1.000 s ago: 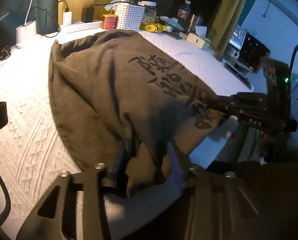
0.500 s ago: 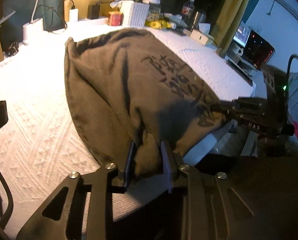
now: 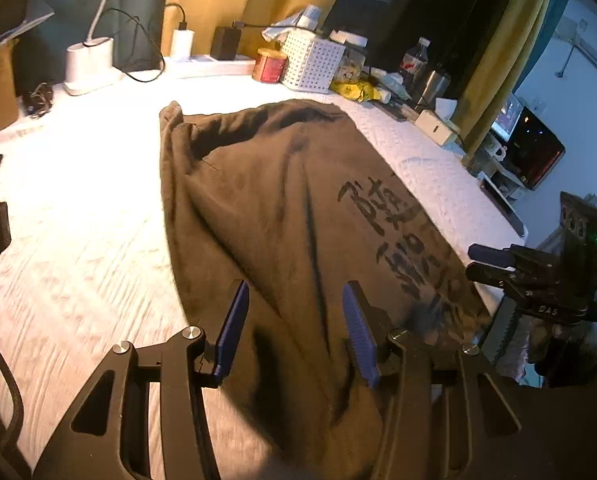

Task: Fold small clothes

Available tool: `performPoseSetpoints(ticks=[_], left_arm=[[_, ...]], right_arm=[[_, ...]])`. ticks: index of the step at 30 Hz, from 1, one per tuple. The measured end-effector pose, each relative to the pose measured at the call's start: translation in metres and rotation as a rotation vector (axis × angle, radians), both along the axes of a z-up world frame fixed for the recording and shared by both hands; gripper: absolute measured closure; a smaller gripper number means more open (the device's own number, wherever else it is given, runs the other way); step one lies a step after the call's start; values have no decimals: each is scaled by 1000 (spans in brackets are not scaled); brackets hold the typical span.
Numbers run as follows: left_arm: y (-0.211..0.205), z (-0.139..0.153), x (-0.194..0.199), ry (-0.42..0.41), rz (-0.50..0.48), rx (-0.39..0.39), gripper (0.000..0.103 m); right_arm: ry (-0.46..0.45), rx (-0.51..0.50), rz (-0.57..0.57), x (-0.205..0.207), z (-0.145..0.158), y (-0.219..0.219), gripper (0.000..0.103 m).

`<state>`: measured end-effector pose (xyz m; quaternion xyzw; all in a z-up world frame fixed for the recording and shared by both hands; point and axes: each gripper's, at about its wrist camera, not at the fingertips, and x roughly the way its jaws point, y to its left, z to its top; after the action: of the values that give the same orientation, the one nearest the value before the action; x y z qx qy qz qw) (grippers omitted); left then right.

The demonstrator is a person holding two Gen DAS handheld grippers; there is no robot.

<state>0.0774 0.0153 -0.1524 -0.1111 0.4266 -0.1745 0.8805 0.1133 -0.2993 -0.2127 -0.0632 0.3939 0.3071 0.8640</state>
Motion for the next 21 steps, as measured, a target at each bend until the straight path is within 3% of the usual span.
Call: performPoseSetpoints(ticks=[1, 3, 4, 9, 18, 21], left_arm=[[-2, -3, 4, 7, -13, -1, 55], [-6, -12, 11, 19, -38, 23, 79], [-8, -16, 14, 30, -41, 43, 100], [3, -7, 6, 3, -2, 78, 100], [9, -5, 13, 75, 7, 37, 98], [8, -4, 23, 77, 20, 59, 97]], right_arm=[[3, 5, -6, 4, 0, 1, 60], [10, 10, -8, 11, 0, 3, 60], [11, 7, -7, 14, -1, 4, 60], [31, 2, 4, 26, -6, 11, 60], [63, -13, 22, 45, -14, 18, 60], [61, -13, 26, 54, -12, 20, 60]])
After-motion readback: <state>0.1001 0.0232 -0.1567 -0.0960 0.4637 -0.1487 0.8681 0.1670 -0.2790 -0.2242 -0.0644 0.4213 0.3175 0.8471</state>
